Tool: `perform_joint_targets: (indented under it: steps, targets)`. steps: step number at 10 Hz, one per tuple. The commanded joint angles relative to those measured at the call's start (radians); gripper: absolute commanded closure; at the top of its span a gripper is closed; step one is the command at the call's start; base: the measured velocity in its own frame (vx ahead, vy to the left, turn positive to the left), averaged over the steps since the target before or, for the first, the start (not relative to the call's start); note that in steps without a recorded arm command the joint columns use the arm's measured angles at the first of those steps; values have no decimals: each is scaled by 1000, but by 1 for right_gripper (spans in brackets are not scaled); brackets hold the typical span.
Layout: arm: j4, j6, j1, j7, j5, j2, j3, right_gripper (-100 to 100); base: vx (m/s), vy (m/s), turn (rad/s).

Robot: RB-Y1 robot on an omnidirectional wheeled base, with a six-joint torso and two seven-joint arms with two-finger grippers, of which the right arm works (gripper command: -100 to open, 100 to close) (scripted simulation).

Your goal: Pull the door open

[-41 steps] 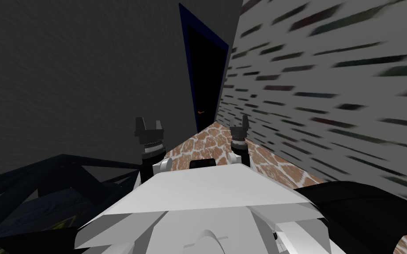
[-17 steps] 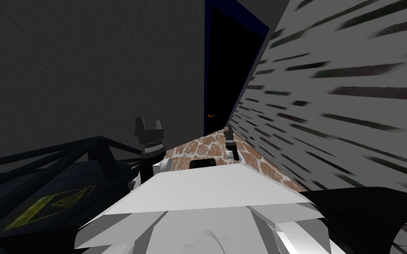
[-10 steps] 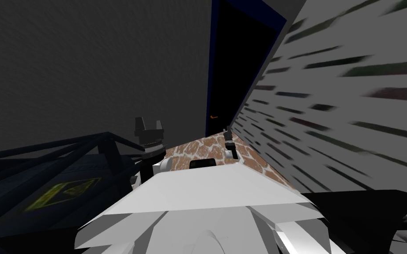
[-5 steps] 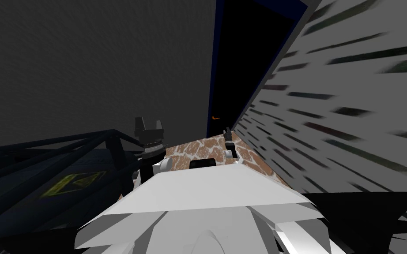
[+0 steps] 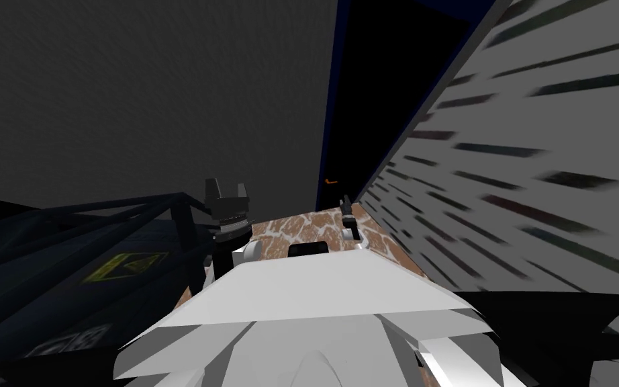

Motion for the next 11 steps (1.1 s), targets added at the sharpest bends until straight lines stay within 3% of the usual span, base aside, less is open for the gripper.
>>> perform_joint_targets:
  steps: [1, 6, 7, 11]
  targets:
    - [44, -7, -17, 1, -6, -3, -6, -100, 42, -48, 82]
    - [206, -32, -86, 4, -29, -16, -29, -100, 58, -93, 171]
    - [212, -32, -86, 4, -29, -16, -29, -100, 38, -64, 62]
    - [339, -52, -138, 6, -47, -26, -47, -100, 47, -76, 148]
